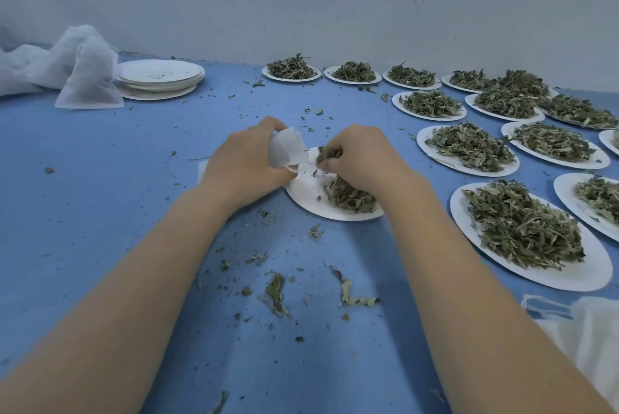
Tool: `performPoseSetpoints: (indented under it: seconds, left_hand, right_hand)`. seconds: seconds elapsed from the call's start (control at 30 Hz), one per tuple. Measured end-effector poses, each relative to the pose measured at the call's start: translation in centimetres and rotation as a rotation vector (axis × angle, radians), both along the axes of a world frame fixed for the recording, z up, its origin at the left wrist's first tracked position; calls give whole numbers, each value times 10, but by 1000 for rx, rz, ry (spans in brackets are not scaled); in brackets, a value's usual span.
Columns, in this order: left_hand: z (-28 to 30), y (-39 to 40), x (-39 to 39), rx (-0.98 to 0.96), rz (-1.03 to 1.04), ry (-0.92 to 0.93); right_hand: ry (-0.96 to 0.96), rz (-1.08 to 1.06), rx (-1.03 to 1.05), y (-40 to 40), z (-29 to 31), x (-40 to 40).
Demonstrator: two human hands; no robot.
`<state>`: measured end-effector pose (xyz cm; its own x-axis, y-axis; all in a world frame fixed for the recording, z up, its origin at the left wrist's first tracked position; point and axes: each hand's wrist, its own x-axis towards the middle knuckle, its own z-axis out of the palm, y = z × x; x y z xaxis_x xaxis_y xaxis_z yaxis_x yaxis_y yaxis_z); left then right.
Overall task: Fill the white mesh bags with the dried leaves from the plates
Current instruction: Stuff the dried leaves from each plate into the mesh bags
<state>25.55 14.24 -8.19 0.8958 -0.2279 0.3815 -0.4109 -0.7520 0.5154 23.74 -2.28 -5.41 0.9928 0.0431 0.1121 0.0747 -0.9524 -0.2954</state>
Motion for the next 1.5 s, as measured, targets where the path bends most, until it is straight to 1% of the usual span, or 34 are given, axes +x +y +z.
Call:
performPoseSetpoints:
  seconds: [0.13,0.23,0.33,0.43,0.53,0.83,0.93,1.0,1.1,1.3,1.43,1.5]
  left_hand:
    - [2,-1,0,84,1,-19]
    - [4,-3,-1,150,0,-39]
    - [5,-6,-3,163,-18,-53]
    - [5,-8,-5,175,-30,-59]
    - [5,-9,-6,139,-26,-57]
    - [8,-9,-7,-45,-47,-3]
    - [9,-10,-8,-108,-45,-6]
    - [9,-11,-9,-139,-38,-14]
    - [9,-11,-9,-146,-40,-13]
    - [7,-15,-10,-40,-51,-69]
    - [6,-15,-9,-63,-45,-73]
    - [6,-14,-7,-48,-35,-70]
  right_hand:
    - [-52,53,54,-15,21,-9]
    - [-45,127,6,-11,24,-11]
    - [-38,181,23,-3,21,-10]
    - [-108,235,1,2,18,-9]
    - [-175,225,131,2,19,-9]
    - [-54,213,543,-8,20,-14]
    - [-82,177,628,-8,19,-15]
    - [-126,150,643,-5,18,-16]
    - [-145,171,639,-3,17,-16]
    - [-120,227,508,5,15,-14]
    - [-13,302,454,4,18,-17]
    - [86,350,489,-2,22,-22]
